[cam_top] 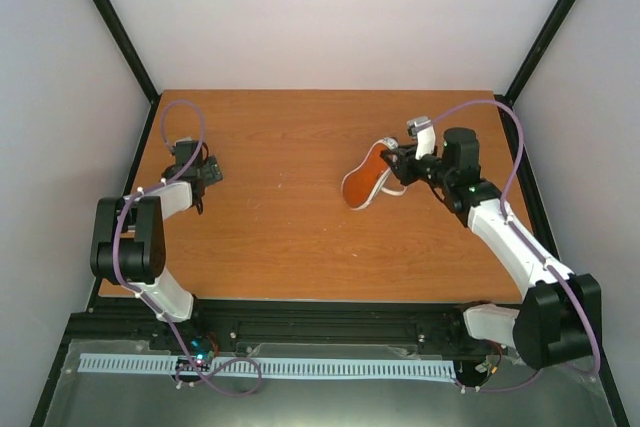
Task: Tie the shoes
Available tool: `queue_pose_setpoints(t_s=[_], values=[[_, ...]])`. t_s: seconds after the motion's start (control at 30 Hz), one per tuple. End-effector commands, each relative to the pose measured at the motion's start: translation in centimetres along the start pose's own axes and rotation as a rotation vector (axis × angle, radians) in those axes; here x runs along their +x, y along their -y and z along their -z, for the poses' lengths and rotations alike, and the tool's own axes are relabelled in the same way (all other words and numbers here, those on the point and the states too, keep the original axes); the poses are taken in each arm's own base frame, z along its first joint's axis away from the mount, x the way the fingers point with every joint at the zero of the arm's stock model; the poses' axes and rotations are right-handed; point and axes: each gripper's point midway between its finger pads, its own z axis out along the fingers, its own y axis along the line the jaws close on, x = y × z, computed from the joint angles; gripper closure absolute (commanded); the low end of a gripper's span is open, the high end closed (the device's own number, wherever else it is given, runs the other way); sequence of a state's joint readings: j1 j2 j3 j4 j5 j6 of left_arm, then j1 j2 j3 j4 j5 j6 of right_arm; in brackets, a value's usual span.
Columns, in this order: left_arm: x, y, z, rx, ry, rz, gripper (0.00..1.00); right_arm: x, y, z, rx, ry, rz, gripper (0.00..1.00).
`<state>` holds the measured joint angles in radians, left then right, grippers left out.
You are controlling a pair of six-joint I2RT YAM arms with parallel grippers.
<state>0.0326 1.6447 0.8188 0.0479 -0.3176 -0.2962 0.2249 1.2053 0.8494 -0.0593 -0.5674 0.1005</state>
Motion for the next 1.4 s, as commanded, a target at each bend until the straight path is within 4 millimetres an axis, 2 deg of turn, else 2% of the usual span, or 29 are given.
queue_pose_setpoints(t_s=[0.0, 0.17, 0.23, 0.3, 0.4, 0.57, 0.67, 0.77, 0.9, 0.93, 1.0, 1.1, 1.17, 1.27, 1.33, 1.37], values=[[-1.6, 0.0, 0.7, 0.007, 0.055, 0.035, 0.00, -6.6, 3.4, 0.5, 0.245, 0.144, 0.137, 0.97], [-1.6, 0.0, 0.6, 0.008, 0.052, 0.033, 0.00, -12.5, 5.7, 0.2, 0.391, 0.212, 0.250, 0.97], [-1.6, 0.0, 0.6, 0.008, 0.053, 0.034, 0.00, -13.6, 5.2, -0.9, 0.413, 0.223, 0.331, 0.97], [-1.6, 0.1, 0.6, 0.012, 0.054, 0.031, 0.00, -13.3, 4.6, -2.2, 0.396, 0.218, 0.399, 0.97], [-1.7, 0.2, 0.8, 0.019, 0.059, 0.032, 0.00, -10.7, 2.5, -4.6, 0.294, 0.190, 0.483, 0.97], [-1.8, 0.1, 0.9, 0.019, 0.062, 0.032, 0.00, -3.6, -1.6, -8.0, 0.209, 0.091, 0.684, 0.97], [-1.8, 0.1, 1.0, 0.018, 0.066, 0.034, 0.00, -0.7, -3.4, -8.2, 0.165, 0.065, 0.731, 0.97], [-1.8, 0.0, 1.0, 0.015, 0.068, 0.036, 0.00, 1.9, -5.2, -7.8, 0.129, 0.016, 0.759, 0.91], [-1.9, -0.1, 1.3, 0.018, 0.080, 0.041, 0.00, 4.4, -7.3, -6.5, 0.026, -0.055, 0.619, 0.83], [-2.0, -0.2, 1.5, 0.017, 0.089, 0.045, 0.00, 4.9, -7.7, -6.0, 0.006, -0.065, 0.572, 0.79], [-2.2, -0.4, 2.0, 0.018, 0.111, 0.056, 0.00, 6.0, -7.9, -5.0, -0.005, -0.107, 0.466, 0.46], [-2.4, -1.0, 3.0, 0.009, 0.147, 0.076, 0.00, 6.8, -8.1, -3.5, 0.000, -0.163, 0.364, 0.41], [-3.0, -1.6, 4.1, -0.001, 0.184, 0.102, 0.00, 6.7, -8.5, -2.5, -0.015, -0.136, 0.321, 0.31], [-3.6, -2.7, 6.1, -0.019, 0.236, 0.152, 0.00, 5.3, -8.9, -1.1, -0.004, -0.052, 0.268, 0.08], [-3.9, -3.0, 7.3, -0.003, 0.256, 0.196, 0.00, 4.3, -8.7, -0.3, 0.022, -0.006, 0.242, 0.00], [-4.1, -2.8, 7.8, 0.017, 0.259, 0.210, 0.00, 4.0, -8.6, 0.0, 0.031, 0.009, 0.228, 0.00]])
